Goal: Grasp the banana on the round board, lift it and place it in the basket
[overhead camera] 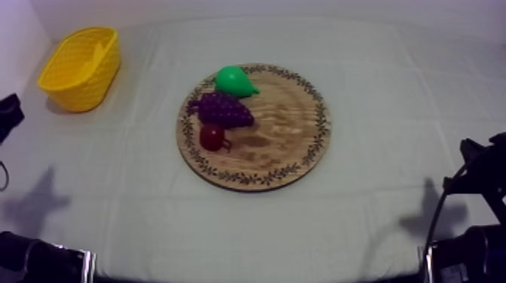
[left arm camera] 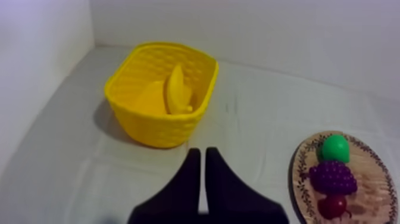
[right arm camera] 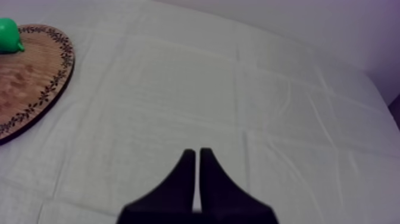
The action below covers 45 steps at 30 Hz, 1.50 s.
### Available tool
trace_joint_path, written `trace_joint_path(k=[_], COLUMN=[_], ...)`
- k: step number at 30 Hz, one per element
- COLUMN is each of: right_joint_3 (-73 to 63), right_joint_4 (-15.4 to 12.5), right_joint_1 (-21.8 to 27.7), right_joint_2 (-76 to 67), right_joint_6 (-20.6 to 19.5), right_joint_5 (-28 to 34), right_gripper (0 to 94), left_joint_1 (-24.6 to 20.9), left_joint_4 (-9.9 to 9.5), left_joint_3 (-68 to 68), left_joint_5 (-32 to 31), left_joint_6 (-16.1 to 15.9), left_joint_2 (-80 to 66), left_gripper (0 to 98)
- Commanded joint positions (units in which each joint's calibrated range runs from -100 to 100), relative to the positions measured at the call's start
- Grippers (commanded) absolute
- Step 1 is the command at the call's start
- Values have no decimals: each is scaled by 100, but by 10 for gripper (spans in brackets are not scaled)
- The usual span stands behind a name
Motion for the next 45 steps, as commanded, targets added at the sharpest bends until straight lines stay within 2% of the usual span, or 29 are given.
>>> trace_joint_path(k=[1, 7, 13, 19, 25, 28, 29, 31, 35, 37, 40, 45], right_joint_3=[-3, -3, -3, -3, -3, -3, -3, -3, -3, -3, -3, -3], right_joint_4=[1, 1, 1, 1, 1, 1, 1, 1, 1, 1, 1, 1], right_joint_1=[3, 3, 3, 9, 11, 11, 11, 11, 11, 11, 11, 11], right_joint_2=[-4, -4, -4, -4, -4, -4, -4, -4, -4, -4, -4, -4], right_joint_6=[3, 4, 5, 4, 3, 1, 0, 0, 3, 4, 4, 5], right_joint_5=[-3, -3, -3, -3, -3, -3, -3, -3, -3, -3, -3, -3], right_gripper=[6, 6, 6, 6, 6, 6, 6, 6, 6, 6, 6, 6], left_joint_1=[4, 33, 160, 377, 405, 357, 344, 329, 318, 316, 315, 315], left_joint_4=[-8, 3, 87, 65, 306, 516, 581, 710, 849, 871, 885, 891], left_joint_3=[519, 1290, 1628, 2103, 2350, 2480, 2540, 2661, 2760, 2776, 2786, 2790], left_joint_5=[3, 17, 282, 366, 248, 53, -94, -432, -717, -763, -792, -805], left_joint_6=[44, 96, -122, -157, -774, -1132, -1123, -888, 3, 290, 359, 134], left_joint_2=[-654, -1664, -2114, -2453, -2493, -2497, -2497, -2498, -2499, -2499, -2499, -2499], left_gripper=[3, 1, 0, 0, 0, 4, 3, 2, 1, 1, 1, 1])
